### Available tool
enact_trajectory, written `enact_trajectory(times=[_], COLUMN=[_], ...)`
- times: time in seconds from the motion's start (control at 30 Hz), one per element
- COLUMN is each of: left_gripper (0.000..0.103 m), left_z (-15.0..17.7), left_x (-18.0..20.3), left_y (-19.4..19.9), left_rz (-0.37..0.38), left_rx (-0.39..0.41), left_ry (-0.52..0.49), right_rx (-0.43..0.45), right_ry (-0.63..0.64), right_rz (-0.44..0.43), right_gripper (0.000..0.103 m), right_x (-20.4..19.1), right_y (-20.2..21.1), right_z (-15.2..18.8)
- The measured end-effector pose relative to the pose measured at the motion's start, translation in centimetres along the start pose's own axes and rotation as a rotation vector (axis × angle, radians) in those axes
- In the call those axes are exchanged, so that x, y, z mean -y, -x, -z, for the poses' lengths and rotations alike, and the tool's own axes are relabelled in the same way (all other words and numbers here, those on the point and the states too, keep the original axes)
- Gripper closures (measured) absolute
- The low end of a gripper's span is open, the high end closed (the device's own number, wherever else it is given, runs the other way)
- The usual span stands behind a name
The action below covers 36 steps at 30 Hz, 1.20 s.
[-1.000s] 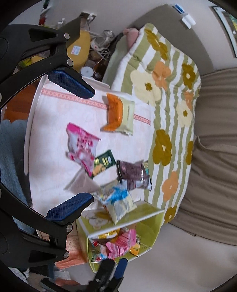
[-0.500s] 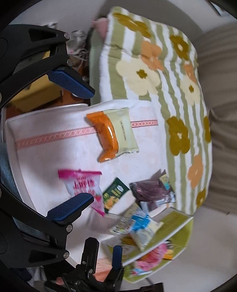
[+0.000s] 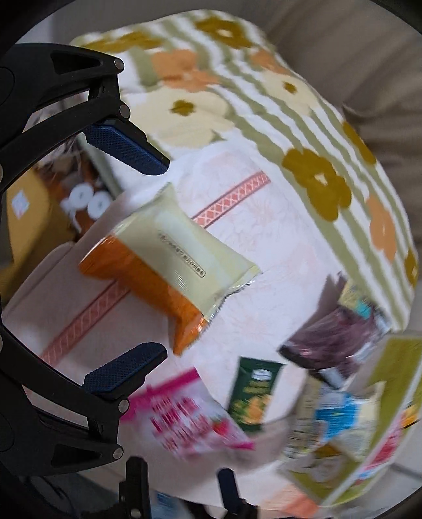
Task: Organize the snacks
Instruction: 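Grasp the orange-white cake packet with the left gripper while the right grasps the pink strawberry candy bag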
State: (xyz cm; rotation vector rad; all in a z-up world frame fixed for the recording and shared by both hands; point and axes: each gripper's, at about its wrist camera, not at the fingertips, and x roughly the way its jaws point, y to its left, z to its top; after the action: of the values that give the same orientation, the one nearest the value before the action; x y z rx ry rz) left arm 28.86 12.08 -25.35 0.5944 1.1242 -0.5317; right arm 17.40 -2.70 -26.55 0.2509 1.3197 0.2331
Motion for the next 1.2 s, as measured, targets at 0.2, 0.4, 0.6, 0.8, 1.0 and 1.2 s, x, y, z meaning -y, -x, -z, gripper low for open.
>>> enact_trajectory(times=[0.2,0.4,0.6,0.8,1.0,1.2], left_gripper=[0.001,0.001,0.03,0.04,0.041,0.041], left_z=[-1.2,-1.5,-1.5,-1.0,0.3,2.6], left_x=[-0.1,0.5,-0.4,-0.2,-1.0,-2.1], left_y=[-4.0,-6.8,-6.7,-6.1,-4.6,-3.0], left_rz=[0.01,0.065,0.183,0.167,0.146,0.134], left_rx=[-0.054,-0.089,-0.068,-0.067,-0.066,-0.059], left_ry=[-0.125,-0.19,-0.117,-0.05,0.093,0.255], right_rx=[-0.027,-0.004,0.023,0.039,0.045,0.034], right_ry=[-0.051,-0.068,-0.105,-0.096,-0.051,0.091], right_rz=[0.003,0.037,0.043,0.042,0.056,0.159], right_gripper=[0.0,0.0,0.0,0.0,0.0,0.009], right_x=[-0.2,-0.2,0.4,0.6,-0.5,-1.9], right_y=[-2.3,-3.3,-3.4,-3.1,-3.9,-4.8], right_z=[0.2,0.2,0.3,-0.2,-0.9,-0.9])
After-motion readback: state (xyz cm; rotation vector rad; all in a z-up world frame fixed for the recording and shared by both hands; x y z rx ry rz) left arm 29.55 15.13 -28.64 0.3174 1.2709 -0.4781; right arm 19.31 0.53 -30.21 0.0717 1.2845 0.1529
